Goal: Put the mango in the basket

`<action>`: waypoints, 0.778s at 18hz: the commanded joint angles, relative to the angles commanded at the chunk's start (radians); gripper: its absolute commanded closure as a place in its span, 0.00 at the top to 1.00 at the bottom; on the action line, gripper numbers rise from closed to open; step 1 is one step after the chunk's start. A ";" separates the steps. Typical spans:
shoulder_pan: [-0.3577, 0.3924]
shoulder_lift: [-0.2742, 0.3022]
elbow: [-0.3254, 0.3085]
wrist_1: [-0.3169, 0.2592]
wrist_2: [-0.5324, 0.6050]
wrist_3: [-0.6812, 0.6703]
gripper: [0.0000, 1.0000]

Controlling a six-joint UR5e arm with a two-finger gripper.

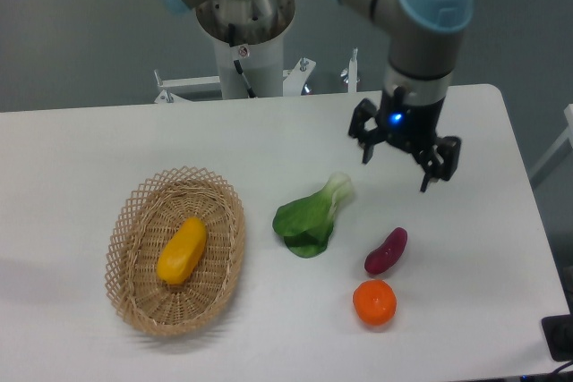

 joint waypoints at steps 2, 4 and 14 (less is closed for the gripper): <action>0.011 0.000 0.000 0.000 -0.002 0.000 1.00; 0.011 0.000 0.002 0.000 -0.002 0.000 1.00; 0.017 0.000 0.002 0.006 -0.021 0.000 1.00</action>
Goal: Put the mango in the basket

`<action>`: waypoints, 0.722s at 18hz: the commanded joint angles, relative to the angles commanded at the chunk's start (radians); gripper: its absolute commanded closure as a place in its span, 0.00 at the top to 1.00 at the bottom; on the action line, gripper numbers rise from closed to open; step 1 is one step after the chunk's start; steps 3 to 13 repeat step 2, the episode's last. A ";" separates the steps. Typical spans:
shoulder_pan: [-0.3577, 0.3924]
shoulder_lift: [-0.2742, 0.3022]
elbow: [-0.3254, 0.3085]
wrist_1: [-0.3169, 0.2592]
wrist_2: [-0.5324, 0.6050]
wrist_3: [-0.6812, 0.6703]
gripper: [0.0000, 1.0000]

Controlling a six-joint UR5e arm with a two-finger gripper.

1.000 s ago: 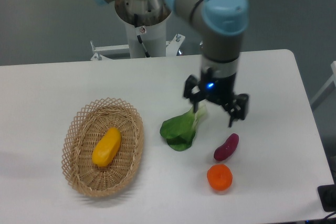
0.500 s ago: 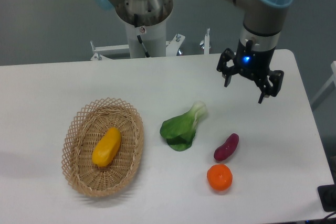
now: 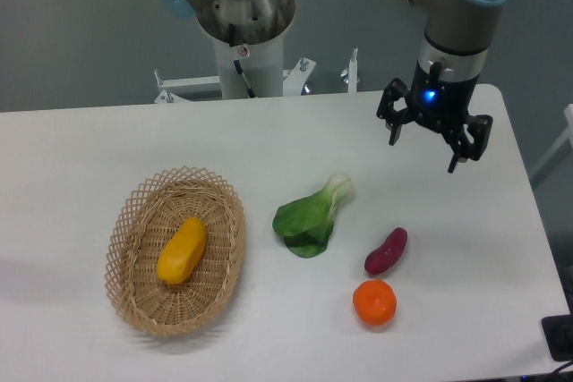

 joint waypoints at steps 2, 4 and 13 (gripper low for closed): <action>0.000 0.000 0.000 0.002 0.000 -0.002 1.00; 0.000 0.000 0.000 0.002 0.000 -0.002 1.00; 0.000 0.000 0.000 0.002 0.000 -0.002 1.00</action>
